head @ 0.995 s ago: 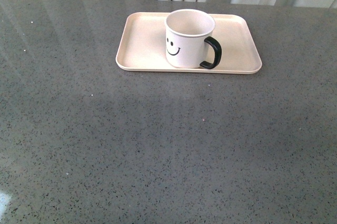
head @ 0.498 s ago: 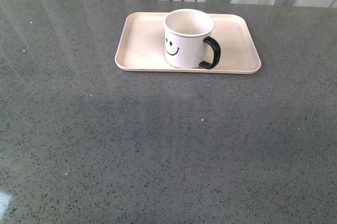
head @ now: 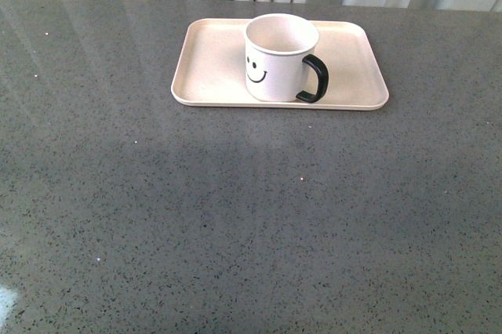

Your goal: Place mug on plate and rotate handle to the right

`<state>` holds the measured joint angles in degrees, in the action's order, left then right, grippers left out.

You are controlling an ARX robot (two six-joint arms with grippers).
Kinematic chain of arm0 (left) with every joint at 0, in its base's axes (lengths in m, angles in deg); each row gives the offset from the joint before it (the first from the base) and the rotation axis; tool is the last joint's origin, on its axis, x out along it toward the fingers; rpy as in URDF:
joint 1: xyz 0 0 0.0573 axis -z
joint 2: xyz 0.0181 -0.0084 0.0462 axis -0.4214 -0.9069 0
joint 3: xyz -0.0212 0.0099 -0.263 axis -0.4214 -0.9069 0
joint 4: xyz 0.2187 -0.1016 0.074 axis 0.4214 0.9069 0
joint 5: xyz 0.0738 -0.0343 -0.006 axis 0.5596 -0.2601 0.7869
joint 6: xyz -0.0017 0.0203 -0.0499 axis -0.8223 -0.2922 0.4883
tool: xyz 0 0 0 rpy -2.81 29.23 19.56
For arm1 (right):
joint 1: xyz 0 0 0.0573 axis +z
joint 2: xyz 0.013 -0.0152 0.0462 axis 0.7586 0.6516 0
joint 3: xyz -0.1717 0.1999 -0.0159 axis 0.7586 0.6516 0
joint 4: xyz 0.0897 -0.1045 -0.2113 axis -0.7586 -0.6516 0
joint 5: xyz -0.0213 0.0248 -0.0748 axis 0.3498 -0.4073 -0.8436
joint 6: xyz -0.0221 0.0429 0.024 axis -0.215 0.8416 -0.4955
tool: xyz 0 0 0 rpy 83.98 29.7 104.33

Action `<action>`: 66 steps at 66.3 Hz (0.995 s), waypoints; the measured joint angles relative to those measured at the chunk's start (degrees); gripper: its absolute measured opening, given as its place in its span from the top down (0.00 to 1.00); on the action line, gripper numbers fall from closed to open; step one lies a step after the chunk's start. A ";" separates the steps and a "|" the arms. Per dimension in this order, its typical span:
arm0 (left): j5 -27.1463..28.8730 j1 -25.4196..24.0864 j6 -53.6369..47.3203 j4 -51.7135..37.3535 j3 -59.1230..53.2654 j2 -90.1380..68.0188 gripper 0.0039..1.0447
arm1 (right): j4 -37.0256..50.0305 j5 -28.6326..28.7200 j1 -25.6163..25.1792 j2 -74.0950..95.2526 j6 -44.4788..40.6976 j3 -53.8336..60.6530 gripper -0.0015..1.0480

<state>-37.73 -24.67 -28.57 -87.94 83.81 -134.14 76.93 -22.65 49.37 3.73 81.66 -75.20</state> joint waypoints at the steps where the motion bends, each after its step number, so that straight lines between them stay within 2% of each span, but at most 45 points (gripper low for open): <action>1: 0.04 0.00 0.00 0.74 -0.17 0.90 0.99 | 0.00 -0.02 0.00 0.00 0.00 0.00 0.09; 22: 0.02 -0.04 0.00 15.19 -1.42 17.27 0.99 | 0.00 0.00 0.00 0.00 0.00 0.00 0.09; 66: 0.02 -0.04 0.00 33.42 -1.44 36.22 0.99 | 0.00 -0.02 0.00 0.00 0.00 0.00 0.09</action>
<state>-37.71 -24.72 -28.57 -54.52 82.37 -97.93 76.93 -22.67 49.37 3.73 81.66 -75.20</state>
